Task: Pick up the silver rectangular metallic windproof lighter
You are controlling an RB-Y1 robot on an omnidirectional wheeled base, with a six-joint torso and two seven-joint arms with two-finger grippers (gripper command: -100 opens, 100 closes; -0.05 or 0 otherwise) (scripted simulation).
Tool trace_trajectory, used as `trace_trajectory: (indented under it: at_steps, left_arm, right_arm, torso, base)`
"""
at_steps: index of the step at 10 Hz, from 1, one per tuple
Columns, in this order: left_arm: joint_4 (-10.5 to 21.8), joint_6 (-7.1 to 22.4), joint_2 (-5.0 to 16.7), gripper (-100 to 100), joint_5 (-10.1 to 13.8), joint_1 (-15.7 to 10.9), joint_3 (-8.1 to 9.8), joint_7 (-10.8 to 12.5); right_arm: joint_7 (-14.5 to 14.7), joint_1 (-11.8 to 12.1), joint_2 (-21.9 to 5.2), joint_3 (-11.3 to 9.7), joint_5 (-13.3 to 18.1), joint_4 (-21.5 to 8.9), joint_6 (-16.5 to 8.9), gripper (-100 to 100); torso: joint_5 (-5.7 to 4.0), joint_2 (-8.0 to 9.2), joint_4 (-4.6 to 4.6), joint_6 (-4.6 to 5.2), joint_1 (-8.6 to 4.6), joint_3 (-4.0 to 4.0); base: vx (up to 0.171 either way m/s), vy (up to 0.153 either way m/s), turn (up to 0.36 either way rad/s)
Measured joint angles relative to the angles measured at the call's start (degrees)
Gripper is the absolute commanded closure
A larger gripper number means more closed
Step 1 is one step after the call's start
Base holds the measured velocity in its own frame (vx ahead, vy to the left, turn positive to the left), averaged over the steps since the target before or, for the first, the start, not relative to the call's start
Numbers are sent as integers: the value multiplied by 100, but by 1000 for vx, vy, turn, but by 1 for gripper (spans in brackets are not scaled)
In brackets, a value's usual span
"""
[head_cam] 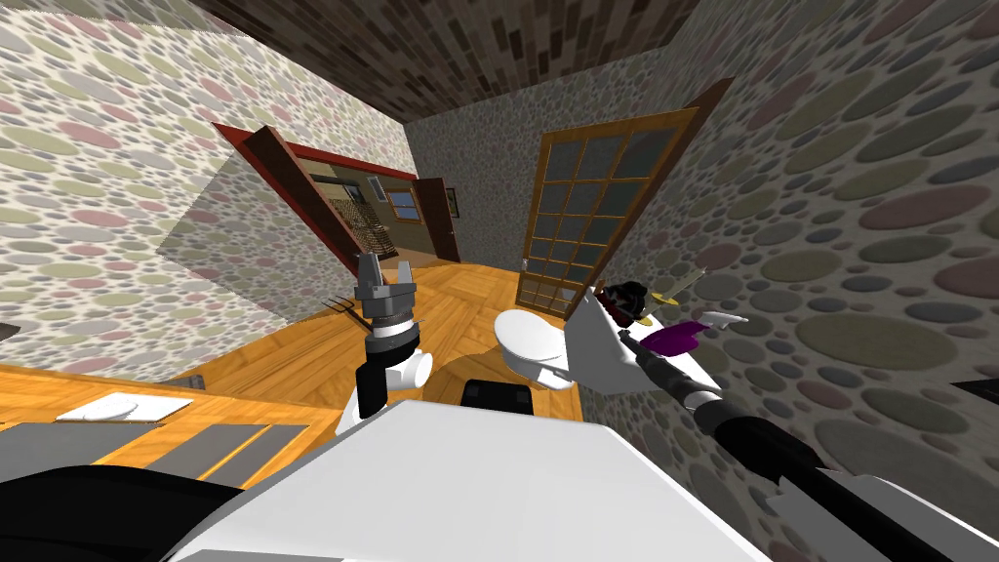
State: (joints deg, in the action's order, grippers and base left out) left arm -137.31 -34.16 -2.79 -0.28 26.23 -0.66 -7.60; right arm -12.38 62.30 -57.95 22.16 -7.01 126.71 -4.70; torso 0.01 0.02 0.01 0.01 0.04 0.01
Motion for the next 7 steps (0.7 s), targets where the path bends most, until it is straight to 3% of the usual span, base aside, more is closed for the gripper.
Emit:
trace_trajectory:
  at_steps: [7]
  left_arm:
    - [0,0,0,0,0,0,0,0]
  right_arm:
    - [-12,399,-1011,288,-41,-156,-479,-100]
  torso:
    - [-3,1,1,2,-8,1]
  base:
    - [-1,2,12]
